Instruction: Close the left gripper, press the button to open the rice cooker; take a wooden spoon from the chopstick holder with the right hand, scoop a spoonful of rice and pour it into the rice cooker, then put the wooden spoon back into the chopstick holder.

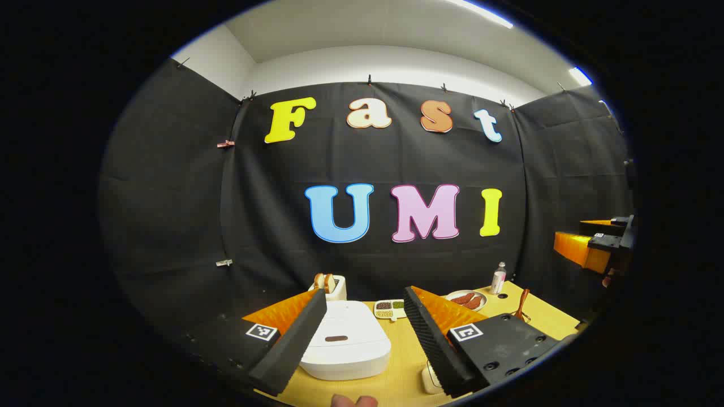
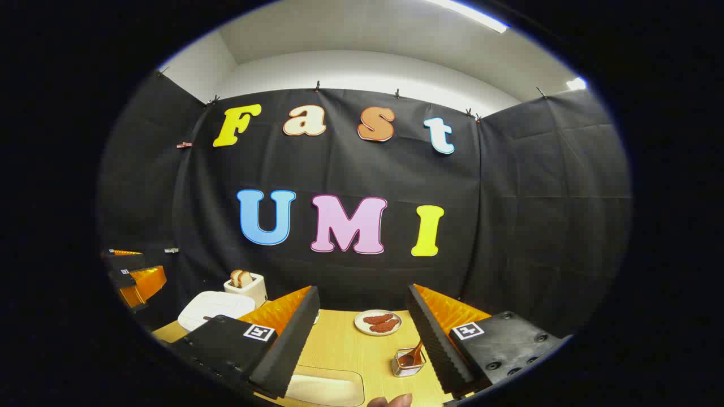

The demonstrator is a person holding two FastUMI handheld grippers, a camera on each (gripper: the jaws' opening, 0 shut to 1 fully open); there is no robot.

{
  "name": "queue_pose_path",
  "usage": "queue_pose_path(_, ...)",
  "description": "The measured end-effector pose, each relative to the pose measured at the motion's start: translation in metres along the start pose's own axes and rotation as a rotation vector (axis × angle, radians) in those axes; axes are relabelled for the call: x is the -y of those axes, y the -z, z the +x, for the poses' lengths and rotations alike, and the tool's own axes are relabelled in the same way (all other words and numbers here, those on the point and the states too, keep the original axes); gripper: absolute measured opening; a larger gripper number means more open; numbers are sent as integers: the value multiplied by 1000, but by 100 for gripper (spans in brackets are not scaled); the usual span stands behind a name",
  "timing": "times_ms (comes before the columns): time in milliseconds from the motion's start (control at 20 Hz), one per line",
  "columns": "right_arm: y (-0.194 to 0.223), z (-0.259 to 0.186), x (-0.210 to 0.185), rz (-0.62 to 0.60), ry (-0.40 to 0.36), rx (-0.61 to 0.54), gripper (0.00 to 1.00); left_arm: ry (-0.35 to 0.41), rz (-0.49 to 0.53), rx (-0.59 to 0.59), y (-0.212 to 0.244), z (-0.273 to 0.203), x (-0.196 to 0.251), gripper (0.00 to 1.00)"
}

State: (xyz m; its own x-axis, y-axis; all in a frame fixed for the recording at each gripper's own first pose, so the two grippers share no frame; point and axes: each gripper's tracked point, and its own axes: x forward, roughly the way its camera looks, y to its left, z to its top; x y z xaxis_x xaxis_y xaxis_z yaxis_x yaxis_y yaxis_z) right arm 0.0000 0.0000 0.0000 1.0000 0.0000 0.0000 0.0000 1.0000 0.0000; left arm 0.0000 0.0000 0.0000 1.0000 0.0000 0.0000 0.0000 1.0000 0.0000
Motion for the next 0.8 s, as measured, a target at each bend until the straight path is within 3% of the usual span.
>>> queue_pose_path(800, 1, 0, -7, -39, 0, 13, 98, -12, -9, -18, 6, -2, -12, 95)
